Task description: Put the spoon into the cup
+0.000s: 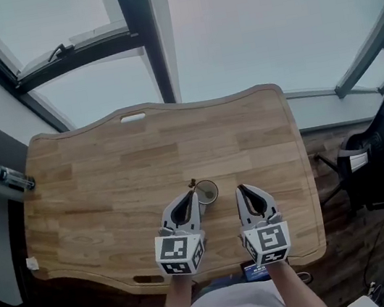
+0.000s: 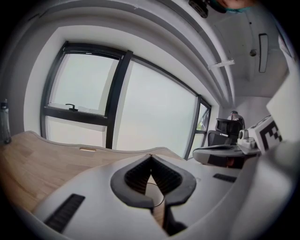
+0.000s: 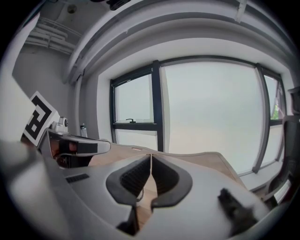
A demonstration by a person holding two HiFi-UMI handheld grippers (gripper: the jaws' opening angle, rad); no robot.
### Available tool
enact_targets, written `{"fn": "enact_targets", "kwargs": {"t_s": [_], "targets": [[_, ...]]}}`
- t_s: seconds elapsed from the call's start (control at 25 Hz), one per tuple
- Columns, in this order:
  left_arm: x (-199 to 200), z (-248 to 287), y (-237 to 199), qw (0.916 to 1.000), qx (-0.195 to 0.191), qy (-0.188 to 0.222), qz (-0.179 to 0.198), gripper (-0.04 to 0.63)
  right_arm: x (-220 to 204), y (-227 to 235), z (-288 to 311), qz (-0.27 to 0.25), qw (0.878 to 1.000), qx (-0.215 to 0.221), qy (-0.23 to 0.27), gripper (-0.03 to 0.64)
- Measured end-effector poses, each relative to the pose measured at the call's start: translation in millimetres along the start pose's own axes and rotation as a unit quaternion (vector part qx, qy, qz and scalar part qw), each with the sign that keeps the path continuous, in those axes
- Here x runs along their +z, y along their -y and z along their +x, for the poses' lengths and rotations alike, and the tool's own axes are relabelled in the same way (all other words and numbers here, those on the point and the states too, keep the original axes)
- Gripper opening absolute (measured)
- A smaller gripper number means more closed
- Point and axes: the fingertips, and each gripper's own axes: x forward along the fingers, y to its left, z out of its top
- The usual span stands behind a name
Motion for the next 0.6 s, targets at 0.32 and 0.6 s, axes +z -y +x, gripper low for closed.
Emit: {"fn": "enact_targets", "kwargs": {"t_s": [0.32, 0.6], "targets": [[2, -11, 12, 0.999, 0.045, 0.001, -0.003, 0.014, 13, 15, -25, 0.021, 0.999, 0.03, 0.03, 0.034], [11, -37, 32, 0.9964, 0.081, 0.02, 0.015, 0.014, 17, 15, -48, -0.008, 0.998, 0.047, 0.035, 0.032]]}}
